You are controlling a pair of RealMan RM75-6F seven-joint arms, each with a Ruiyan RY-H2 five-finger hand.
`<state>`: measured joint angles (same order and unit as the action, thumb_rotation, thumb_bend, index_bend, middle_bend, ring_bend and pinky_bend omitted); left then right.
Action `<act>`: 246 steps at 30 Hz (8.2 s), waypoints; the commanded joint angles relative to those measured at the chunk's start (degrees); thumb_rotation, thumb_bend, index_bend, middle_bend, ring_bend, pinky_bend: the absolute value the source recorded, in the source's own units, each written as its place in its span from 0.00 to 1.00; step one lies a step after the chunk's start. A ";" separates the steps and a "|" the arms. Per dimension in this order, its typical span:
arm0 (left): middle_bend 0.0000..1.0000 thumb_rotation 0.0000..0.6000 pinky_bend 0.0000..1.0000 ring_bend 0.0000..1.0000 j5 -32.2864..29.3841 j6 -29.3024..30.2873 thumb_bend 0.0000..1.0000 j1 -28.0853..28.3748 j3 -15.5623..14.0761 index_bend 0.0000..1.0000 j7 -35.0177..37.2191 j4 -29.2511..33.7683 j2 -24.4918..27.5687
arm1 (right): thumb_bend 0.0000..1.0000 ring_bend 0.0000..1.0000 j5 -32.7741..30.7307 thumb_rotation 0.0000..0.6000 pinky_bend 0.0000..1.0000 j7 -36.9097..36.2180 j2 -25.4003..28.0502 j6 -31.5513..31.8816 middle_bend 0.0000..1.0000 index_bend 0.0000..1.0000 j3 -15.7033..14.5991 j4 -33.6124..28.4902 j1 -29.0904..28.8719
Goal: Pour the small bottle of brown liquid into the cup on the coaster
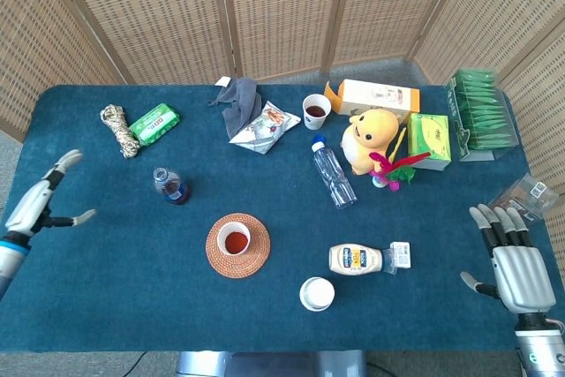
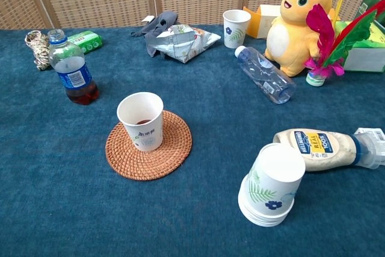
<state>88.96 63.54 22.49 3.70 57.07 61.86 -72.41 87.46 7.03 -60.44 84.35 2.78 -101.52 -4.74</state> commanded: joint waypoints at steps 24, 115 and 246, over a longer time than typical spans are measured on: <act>0.00 1.00 0.00 0.00 -2.06 -6.03 0.27 8.27 0.31 0.00 -4.67 -2.26 -9.83 | 0.00 0.00 -0.38 1.00 0.00 -2.28 0.80 -0.98 0.00 0.00 -0.10 0.12 -0.22; 0.39 1.00 0.37 0.23 -4.88 -10.69 0.46 12.83 -0.23 0.46 -24.75 10.59 -3.48 | 0.00 0.00 0.73 1.00 0.00 -8.58 3.14 -1.40 0.00 0.00 -0.54 -0.02 -0.28; 0.34 1.00 0.40 0.17 4.17 -8.61 0.48 27.81 -4.73 0.38 -99.75 19.22 -7.67 | 0.00 0.00 1.52 1.00 0.00 -16.64 5.30 1.39 0.00 0.00 0.11 0.45 1.04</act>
<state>92.75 54.79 50.26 -0.91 -42.61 81.37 -80.05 88.95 -9.55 -55.16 85.79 2.91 -101.07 -3.68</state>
